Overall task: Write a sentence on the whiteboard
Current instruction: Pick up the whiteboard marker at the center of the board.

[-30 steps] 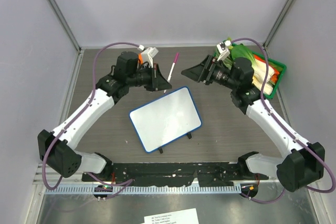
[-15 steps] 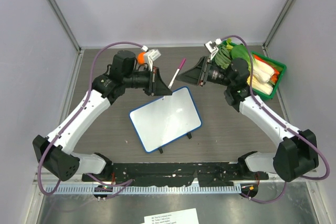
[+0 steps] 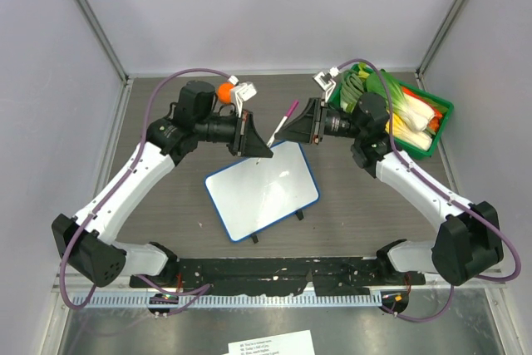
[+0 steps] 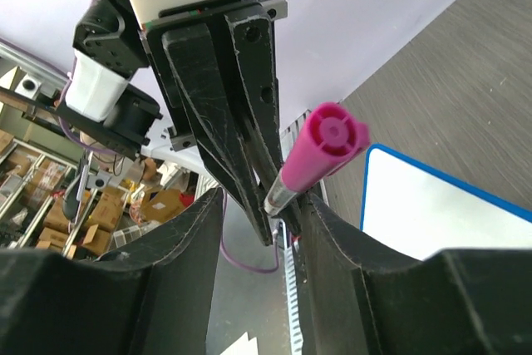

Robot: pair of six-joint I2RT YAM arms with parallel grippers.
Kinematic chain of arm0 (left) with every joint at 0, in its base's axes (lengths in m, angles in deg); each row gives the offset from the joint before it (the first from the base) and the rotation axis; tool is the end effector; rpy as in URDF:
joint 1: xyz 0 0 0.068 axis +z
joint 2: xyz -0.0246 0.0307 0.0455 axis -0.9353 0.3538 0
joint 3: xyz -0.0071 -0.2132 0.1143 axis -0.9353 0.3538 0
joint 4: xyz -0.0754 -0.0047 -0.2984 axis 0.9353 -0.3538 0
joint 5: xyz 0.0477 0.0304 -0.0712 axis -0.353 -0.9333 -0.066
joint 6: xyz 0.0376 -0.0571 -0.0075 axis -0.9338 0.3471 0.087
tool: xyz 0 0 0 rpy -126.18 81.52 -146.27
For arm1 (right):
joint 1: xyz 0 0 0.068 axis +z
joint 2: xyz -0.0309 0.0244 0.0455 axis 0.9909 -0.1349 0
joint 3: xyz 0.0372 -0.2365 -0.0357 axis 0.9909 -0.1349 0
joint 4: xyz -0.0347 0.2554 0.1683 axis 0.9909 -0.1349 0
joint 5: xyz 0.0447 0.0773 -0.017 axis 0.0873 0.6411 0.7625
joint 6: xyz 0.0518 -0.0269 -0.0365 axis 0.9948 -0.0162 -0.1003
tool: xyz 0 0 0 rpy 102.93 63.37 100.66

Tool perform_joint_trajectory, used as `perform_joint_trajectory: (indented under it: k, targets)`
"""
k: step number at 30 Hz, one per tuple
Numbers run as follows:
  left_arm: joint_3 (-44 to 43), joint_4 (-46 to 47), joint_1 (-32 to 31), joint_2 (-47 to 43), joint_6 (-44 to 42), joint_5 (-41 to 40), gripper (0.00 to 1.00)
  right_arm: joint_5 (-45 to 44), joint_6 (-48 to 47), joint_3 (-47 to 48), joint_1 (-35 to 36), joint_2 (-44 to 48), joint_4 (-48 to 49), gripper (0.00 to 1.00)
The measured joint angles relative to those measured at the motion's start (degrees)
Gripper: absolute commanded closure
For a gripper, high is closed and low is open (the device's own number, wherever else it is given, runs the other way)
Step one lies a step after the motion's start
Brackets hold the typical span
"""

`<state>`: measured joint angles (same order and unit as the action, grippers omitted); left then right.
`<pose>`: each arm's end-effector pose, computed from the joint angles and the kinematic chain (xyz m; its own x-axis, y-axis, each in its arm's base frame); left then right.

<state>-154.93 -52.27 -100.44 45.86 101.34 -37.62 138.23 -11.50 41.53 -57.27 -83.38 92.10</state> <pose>0.2791 -0.2165 0.3513 -0.7264 0.1429 -0.6722 0.6760 0.3250 -0.6614 0.3048 0.1937 0.3147 -0.7066 0.1583 -0.6897 -0.6957 0.0234 0.7180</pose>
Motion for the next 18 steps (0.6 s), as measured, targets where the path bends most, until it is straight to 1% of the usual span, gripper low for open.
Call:
perform_joint_trajectory:
  k: [12, 18]
  targets:
    - [0.0, -1.66, -0.13, 0.2, -1.46, 3.34, 1.0, 1.86, -3.43, 0.0, 0.11, 0.0, -4.15, 0.53]
    - [0.0, -1.62, -0.39, 0.26, -1.4, 3.45, 1.0, 0.68, -3.41, 0.0, 0.96, 0.0, -4.04, 0.57]
